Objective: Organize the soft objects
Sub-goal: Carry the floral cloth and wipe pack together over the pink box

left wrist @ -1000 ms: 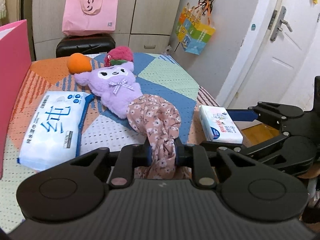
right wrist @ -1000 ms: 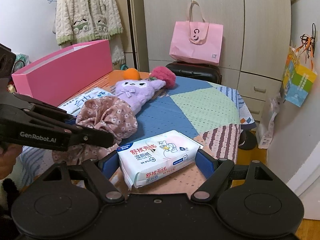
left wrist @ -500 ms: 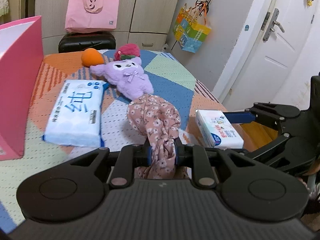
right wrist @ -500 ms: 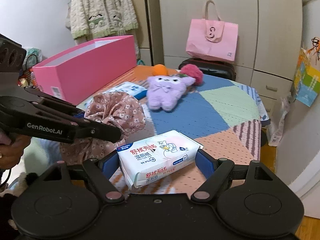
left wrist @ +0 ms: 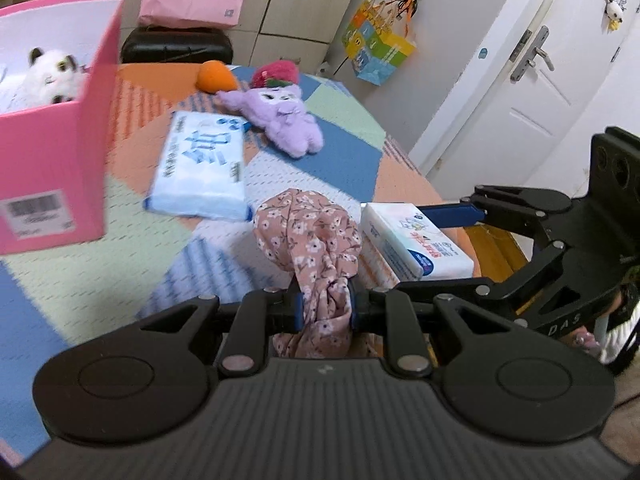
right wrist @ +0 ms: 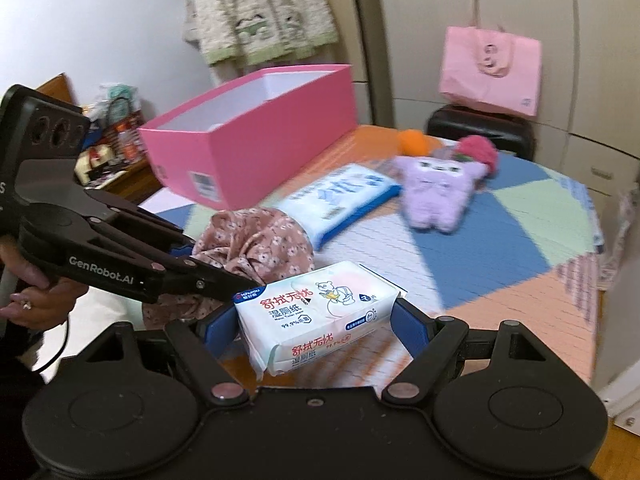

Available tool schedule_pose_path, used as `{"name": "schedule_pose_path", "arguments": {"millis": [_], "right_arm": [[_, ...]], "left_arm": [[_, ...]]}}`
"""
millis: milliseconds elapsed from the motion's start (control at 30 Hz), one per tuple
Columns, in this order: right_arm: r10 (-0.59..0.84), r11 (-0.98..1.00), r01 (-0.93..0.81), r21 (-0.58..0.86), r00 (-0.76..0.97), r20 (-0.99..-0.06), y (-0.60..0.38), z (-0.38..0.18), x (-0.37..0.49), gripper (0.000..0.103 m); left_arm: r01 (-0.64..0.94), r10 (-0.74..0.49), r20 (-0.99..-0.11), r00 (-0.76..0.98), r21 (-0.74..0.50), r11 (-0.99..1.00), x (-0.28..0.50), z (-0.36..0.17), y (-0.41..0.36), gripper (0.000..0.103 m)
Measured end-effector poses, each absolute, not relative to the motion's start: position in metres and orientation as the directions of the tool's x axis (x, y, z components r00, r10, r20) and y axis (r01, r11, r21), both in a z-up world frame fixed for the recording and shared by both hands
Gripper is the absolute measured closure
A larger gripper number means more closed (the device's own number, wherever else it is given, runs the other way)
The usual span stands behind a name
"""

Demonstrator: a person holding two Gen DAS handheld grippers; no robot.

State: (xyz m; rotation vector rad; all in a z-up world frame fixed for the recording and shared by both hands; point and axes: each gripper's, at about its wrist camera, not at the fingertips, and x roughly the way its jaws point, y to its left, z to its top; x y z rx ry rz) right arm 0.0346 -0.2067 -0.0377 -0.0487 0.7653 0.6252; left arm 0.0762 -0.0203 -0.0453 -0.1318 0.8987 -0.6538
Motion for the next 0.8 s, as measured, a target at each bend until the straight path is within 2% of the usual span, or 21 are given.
{"name": "schedule_pose_path", "arguments": {"millis": [300,800], "right_arm": [[0.591,0.735,-0.646,0.203,0.465,-0.659,-0.155,-0.013,0.040,0.018],[0.671,0.644,-0.758,0.102,0.497,-0.550,-0.081,0.043,0.091,0.018]], "left_arm": [[0.421,-0.513,-0.707,0.486,-0.324,0.847,0.059,-0.012,0.039,0.084],[0.403,-0.462,-0.582,0.669,-0.238,0.884,0.079,0.044,0.102,0.084]]}}
